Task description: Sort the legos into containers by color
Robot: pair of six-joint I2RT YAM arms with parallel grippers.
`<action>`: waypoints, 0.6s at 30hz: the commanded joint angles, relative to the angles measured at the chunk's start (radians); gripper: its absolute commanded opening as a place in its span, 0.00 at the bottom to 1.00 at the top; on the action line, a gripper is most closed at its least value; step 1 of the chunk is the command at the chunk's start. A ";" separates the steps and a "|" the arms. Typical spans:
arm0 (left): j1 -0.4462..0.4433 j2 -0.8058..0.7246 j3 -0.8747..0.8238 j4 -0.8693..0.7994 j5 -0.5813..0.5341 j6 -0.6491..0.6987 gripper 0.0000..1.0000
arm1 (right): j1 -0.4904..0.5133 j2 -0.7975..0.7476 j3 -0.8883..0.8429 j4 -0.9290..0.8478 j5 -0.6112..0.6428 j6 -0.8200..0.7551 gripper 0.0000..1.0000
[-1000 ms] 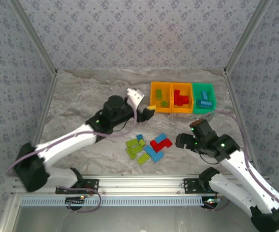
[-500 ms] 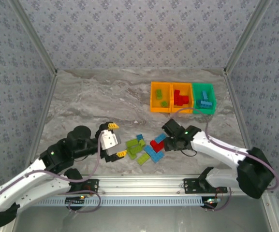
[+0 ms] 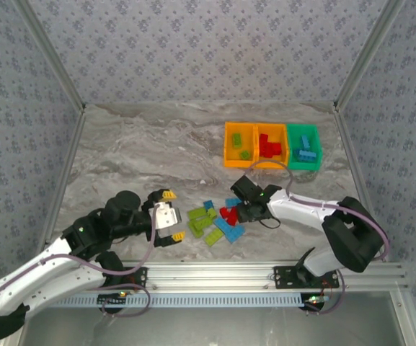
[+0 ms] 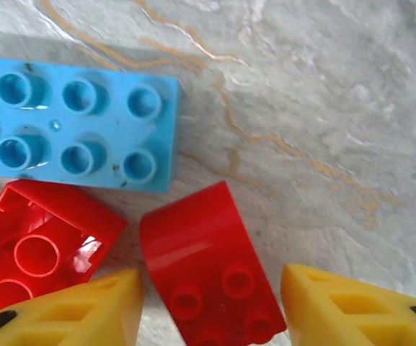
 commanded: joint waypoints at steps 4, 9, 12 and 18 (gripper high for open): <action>-0.009 -0.010 -0.013 0.016 0.025 0.014 0.99 | -0.021 0.052 -0.027 0.004 0.013 0.005 0.42; -0.009 -0.028 -0.021 0.027 0.028 0.011 0.99 | -0.016 -0.036 -0.032 -0.066 0.078 0.053 0.36; -0.008 -0.030 -0.020 0.034 0.031 0.012 0.99 | -0.021 -0.170 -0.026 -0.098 0.112 0.073 0.34; -0.006 -0.036 -0.023 0.047 0.039 0.008 0.99 | -0.227 -0.314 0.072 -0.070 0.114 0.008 0.32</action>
